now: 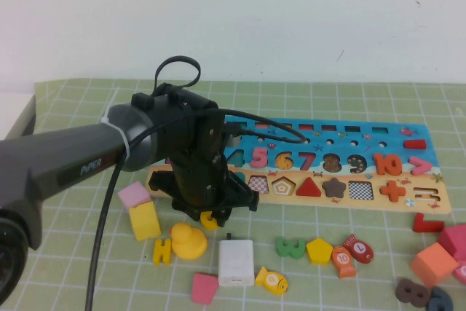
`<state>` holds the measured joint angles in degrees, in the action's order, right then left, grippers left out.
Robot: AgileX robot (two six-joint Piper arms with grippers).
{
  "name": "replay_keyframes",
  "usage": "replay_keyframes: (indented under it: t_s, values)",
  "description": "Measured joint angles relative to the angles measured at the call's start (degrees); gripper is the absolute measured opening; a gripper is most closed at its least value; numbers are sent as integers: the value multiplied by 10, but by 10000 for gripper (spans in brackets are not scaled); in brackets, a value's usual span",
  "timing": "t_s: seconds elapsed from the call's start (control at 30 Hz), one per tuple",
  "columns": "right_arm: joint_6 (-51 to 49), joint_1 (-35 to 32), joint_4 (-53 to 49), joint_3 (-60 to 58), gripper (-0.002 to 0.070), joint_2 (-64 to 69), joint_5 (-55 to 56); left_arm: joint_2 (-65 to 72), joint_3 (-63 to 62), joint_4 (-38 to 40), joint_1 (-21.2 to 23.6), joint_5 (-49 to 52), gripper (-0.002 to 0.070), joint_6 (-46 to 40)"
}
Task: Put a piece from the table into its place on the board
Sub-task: Pick up the "number 6", then place the "number 6" into the hole of the number 6
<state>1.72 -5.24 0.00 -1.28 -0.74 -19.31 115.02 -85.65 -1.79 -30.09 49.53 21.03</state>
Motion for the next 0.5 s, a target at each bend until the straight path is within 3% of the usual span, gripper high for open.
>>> replay_keyframes:
  t_s: [0.3,0.5]
  values:
    - [0,0,0,0,3,0,0,0,-55,32,0,6,277,-40]
    - [0,0,0,0,3,0,0,3,-111,78,0,-48,277,-82]
